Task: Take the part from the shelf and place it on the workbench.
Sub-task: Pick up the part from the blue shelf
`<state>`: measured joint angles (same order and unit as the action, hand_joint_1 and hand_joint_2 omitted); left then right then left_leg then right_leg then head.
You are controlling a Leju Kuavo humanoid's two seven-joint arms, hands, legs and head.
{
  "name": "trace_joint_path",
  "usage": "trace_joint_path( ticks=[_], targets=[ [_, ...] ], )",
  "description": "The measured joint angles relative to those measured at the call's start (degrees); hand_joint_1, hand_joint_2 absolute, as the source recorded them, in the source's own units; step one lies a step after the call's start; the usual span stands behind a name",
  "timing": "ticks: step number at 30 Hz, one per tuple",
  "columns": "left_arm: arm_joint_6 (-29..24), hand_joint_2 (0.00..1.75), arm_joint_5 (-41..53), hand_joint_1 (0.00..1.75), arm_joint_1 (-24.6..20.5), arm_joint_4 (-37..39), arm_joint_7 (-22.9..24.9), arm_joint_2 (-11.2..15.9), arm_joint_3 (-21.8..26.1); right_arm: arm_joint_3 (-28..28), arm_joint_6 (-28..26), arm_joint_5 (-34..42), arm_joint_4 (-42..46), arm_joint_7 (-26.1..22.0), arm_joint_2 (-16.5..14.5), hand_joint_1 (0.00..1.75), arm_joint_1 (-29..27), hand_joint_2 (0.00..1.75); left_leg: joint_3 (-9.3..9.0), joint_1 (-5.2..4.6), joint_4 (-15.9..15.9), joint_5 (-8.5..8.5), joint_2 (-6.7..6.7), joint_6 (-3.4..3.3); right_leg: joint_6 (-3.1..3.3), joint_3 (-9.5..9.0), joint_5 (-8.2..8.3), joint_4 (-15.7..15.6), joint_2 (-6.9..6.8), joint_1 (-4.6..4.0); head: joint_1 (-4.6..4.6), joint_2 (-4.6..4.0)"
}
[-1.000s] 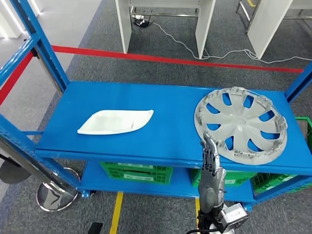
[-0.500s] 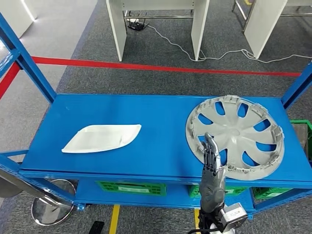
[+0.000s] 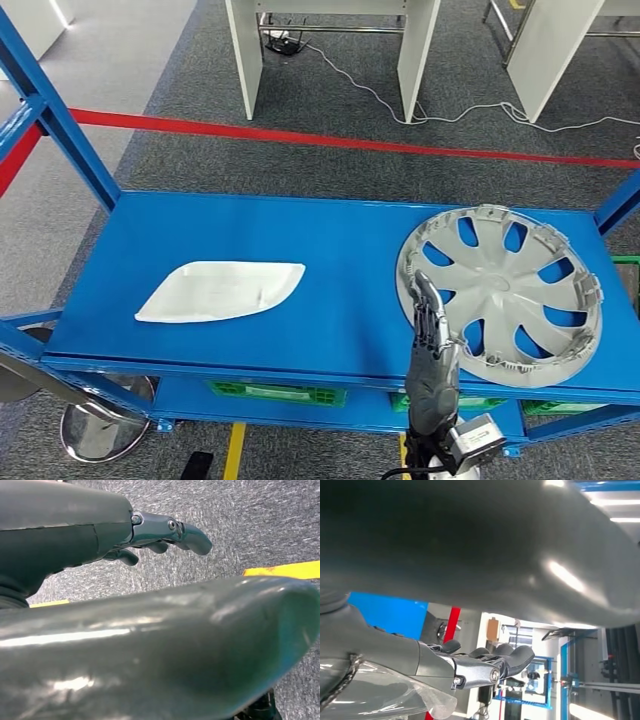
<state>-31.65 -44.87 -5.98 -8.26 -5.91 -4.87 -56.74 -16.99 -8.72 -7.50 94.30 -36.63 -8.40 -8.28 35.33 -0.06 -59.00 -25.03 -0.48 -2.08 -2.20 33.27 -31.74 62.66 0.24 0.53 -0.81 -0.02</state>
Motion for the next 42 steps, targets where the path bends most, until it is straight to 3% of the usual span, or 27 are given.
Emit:
trace_joint_path(
  ticks=[2, 5, 7, 10, 11, 12, 13, 15, 17, 21, 23, 25, 26, 27, 28, 30, 32, 35, 37, 41, 42],
  targets=[
    [0.1, 0.00, 0.0, 0.00, 0.0, 0.0, 0.0, 0.0, 0.0, 0.0, 0.0, 0.0, 0.0, 0.0, 0.0, 0.00, 0.0, 0.00, 0.11, -0.16, -0.2, 0.14, -0.06, 0.59, 0.55, -1.65, 1.99, -3.8, 0.17, -0.06, -0.07, 0.00],
    [0.1, 0.00, 0.0, 0.00, 0.0, 0.0, 0.0, 0.1, 0.0, 0.0, 0.1, 0.1, -0.1, 0.0, 0.0, 0.00, 0.0, 0.00, 0.33, -0.06, -0.4, 0.34, -0.08, 1.60, 1.78, -1.50, 2.76, -4.0, 0.31, -0.17, -0.11, 0.00],
    [0.2, 0.00, 0.0, 0.00, 0.0, 0.0, 0.2, 0.2, -0.1, 0.0, 0.2, 0.1, -0.1, 0.0, 0.0, 0.00, 0.1, 0.00, 1.27, 0.08, -2.9, -1.98, -0.02, 2.20, 2.70, -1.15, 3.22, -4.2, 0.15, -0.01, -0.25, 0.00],
    [0.3, 0.00, 0.0, 0.00, 0.0, 0.0, 0.5, 0.2, -0.4, 0.0, 0.3, 0.1, -0.2, 0.0, 0.0, 0.00, 0.1, 0.00, 4.51, 0.28, -13.0, -8.15, 0.04, 2.84, 3.45, -0.27, 3.82, -4.2, -0.14, -0.11, -0.37, 0.00],
    [0.3, 0.00, 0.0, 0.00, 0.0, 0.0, 0.6, 0.2, -0.5, 0.0, 0.3, 0.1, -0.2, 0.0, 0.0, 0.00, 0.1, 0.00, 4.85, 0.30, -15.2, -9.08, 0.04, 2.87, 3.50, 0.05, 4.09, -4.2, -0.20, -0.19, -0.36, 0.00],
    [0.3, 0.00, 0.0, 0.00, 0.0, 0.0, 0.6, 0.3, -0.6, 0.0, 0.3, 0.1, -0.3, 0.0, 0.0, 0.00, 0.1, 0.00, 4.21, 0.30, -15.3, -8.99, 0.04, 2.79, 3.48, 0.35, 4.37, -4.2, -0.22, -0.27, -0.37, 0.00],
    [0.3, 0.00, 0.0, 0.00, 0.0, 0.0, 0.7, 0.3, -0.7, 0.0, 0.3, 0.1, -0.3, 0.0, 0.0, 0.00, 0.1, 0.00, 2.50, 0.28, -13.3, -7.99, 0.04, 2.59, 3.41, 0.60, 4.63, -4.2, -0.21, -0.36, -0.37, 0.00],
    [0.4, 0.00, 0.1, 0.00, -0.1, 0.0, 0.8, 0.3, -0.9, 0.0, 0.3, 0.1, -0.3, 0.0, 0.0, 0.00, 0.1, 0.00, -2.64, 0.12, -5.3, -5.49, 0.04, 1.86, 3.18, 0.91, 5.09, -4.2, -0.21, -0.55, -0.36, 0.00],
    [0.5, 0.00, 0.2, 0.00, -0.2, 0.0, 1.0, 0.4, -1.0, 0.0, 0.4, -0.2, -0.4, 0.1, 0.0, 0.00, 0.2, 0.00, -5.63, -0.17, 0.2, -4.60, 0.06, 1.24, 2.71, 1.15, 5.47, -4.2, -0.27, -0.68, -0.31, 0.00],
    [0.5, 0.00, 0.3, 0.00, -0.2, 0.0, 1.3, 0.5, -1.3, 0.0, 0.5, -0.9, -0.9, 0.2, 0.0, 0.00, 0.4, 0.00, -5.74, -0.28, 1.7, -3.74, 0.19, 0.24, 1.45, 1.82, 5.49, -3.7, -0.30, -0.41, -0.28, 0.00],
    [0.6, 0.00, 0.4, 0.00, -0.3, 0.0, 1.4, 0.5, -1.4, 0.0, 0.5, -1.0, -1.2, 0.2, 0.0, 0.00, 0.6, 0.00, -5.54, -0.02, 2.2, -3.01, 0.34, -0.31, 0.90, 3.81, 2.58, 0.4, -0.24, -0.31, -0.10, 0.00],
    [0.6, 0.00, 0.4, 0.00, -0.2, 0.0, 1.4, 0.4, -1.5, 0.0, 0.5, -1.0, -1.6, 0.2, 0.0, 0.00, 0.6, 0.00, -5.07, -0.03, 2.2, -2.71, 0.45, -0.53, 0.39, 6.81, -1.29, 7.8, -0.22, -0.16, 0.04, 0.00],
    [0.6, 0.00, 0.4, 0.00, -0.2, 0.0, 1.4, 0.4, -1.6, 0.0, 0.5, -1.0, -1.8, 0.2, 0.1, 0.00, 0.6, 0.00, -4.91, -0.03, 2.2, -2.62, 0.49, -0.51, 0.20, 7.81, -2.27, 10.5, -0.23, -0.06, 0.03, 0.00],
    [0.6, 0.00, 0.4, 0.00, -0.2, 0.0, 1.4, 0.4, -1.6, 0.0, 0.5, -1.0, -1.9, 0.2, 0.1, 0.00, 0.6, 0.00, -4.81, -0.01, 2.2, -2.55, 0.52, -0.46, 0.04, 7.87, -2.18, 11.3, -0.25, 0.05, 0.03, 0.00],
    [0.6, 0.00, 0.4, 0.00, -0.1, 0.0, 1.4, 0.4, -1.7, 0.0, 0.5, -1.0, -2.1, 0.2, 0.1, 0.00, 0.6, 0.00, -4.79, 0.02, 2.1, -2.51, 0.53, -0.41, -0.06, 6.76, -1.01, 9.8, -0.28, 0.17, 0.03, 0.00],
    [0.6, 0.00, 0.4, 0.00, -0.2, 0.0, 1.4, 0.4, -1.8, 0.0, 0.5, -1.0, -2.3, 0.2, 0.2, 0.00, 0.7, 0.00, -4.84, 0.08, 2.0, -2.60, 0.51, -0.12, -0.15, 2.36, 2.35, 2.1, -0.33, 0.37, 0.05, 0.00],
    [0.6, 0.00, 0.4, 0.00, -0.2, 0.0, 1.4, 0.4, -1.8, 0.0, 0.5, -1.0, -2.5, 0.2, 0.2, 0.00, 0.9, 0.00, -4.52, -0.08, 1.5, -2.70, 0.48, 0.48, 0.18, -0.83, 3.71, -3.7, -0.22, 0.36, 0.05, 0.00],
    [0.7, 0.00, 0.4, 0.00, -0.3, 0.0, 1.4, 0.5, -1.9, 0.0, 0.5, -1.1, -2.7, 0.2, 0.2, 0.00, 0.9, 0.00, -4.00, -0.12, 1.2, -2.65, 0.49, 1.34, 1.29, -1.13, 3.60, -4.5, -0.02, 0.18, -0.03, 0.00],
    [0.9, 0.00, 0.4, 0.00, -0.3, 0.0, 1.5, 0.5, -2.0, 0.0, 0.6, -1.6, -2.8, 0.3, 0.2, 0.00, 1.2, 0.00, -3.36, 0.02, -0.4, -3.96, 0.49, 1.89, 2.07, -1.16, 3.77, -4.8, -0.08, 0.30, -0.17, 0.00],
    [1.7, 0.00, 0.8, 0.00, -0.3, 0.0, 2.3, 0.5, -2.6, -0.1, -0.2, -5.1, -4.1, 1.2, 0.3, 0.00, 2.5, 1.75, 2.59, 0.26, -13.8, -10.10, 0.48, 2.67, 2.91, -1.07, 3.86, -4.8, -0.21, 0.27, -0.38, 0.00],
    [1.9, 0.00, 1.0, 0.00, -0.3, 0.0, 2.5, 0.5, -2.8, -0.2, -0.9, -6.6, -4.8, 2.0, 0.4, 0.00, 3.3, 1.75, 3.37, 0.28, -15.4, -10.10, 0.48, 2.68, 2.93, -1.06, 3.87, -4.8, -0.18, 0.24, -0.38, 0.00]
  ],
)
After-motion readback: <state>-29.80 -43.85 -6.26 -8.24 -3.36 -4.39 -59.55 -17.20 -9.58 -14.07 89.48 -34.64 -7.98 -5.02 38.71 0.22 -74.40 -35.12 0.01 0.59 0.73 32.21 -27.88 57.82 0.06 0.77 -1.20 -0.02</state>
